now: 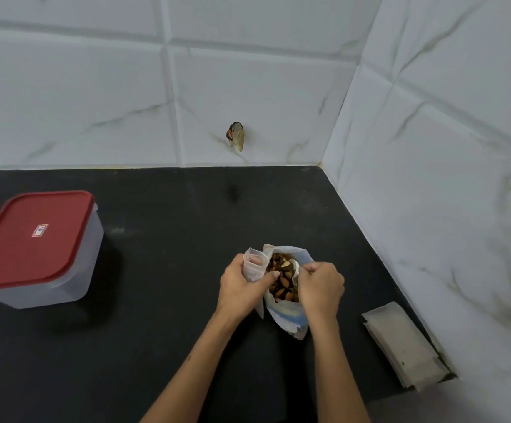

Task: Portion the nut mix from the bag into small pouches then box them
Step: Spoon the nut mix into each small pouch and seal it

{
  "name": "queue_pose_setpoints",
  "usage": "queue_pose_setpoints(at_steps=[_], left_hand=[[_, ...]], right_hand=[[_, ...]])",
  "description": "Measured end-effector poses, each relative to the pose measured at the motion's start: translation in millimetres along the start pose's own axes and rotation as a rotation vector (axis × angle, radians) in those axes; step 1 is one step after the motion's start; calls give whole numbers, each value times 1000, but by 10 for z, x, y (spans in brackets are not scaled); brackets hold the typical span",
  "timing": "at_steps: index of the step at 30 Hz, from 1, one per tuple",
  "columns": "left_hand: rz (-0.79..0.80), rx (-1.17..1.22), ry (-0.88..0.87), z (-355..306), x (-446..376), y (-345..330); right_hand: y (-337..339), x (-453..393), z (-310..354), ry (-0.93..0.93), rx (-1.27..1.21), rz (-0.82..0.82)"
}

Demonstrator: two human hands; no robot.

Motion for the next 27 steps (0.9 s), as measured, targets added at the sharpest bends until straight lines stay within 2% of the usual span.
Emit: queue_pose_setpoints(at_steps=[6, 10, 14, 17, 27], left_hand=[[-11, 64, 49, 38, 5, -12], [-7, 64, 36, -12, 32, -52], [2, 58, 48, -12, 38, -51], [-20, 37, 53, -11, 47, -27], [-113, -165, -140, -362, 113, 107]], right_hand=[[-12, -134, -229, -253, -85, 216], [-57, -86, -126, -180, -105, 159], [-43, -106, -266, -292, -200, 210], [34, -163, -341, -318, -250, 184], [109, -133, -418, -333, -293, 179]])
Point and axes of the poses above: each hand's wrist, its own x-axis away from the middle knuckle, its own y-axis out of the back of the hand, z = x × y, the point moved 9 cm from there along -x, towards the middle knuckle, and after that the axes turned 6 degrees about -z, right-handed, at the moved point
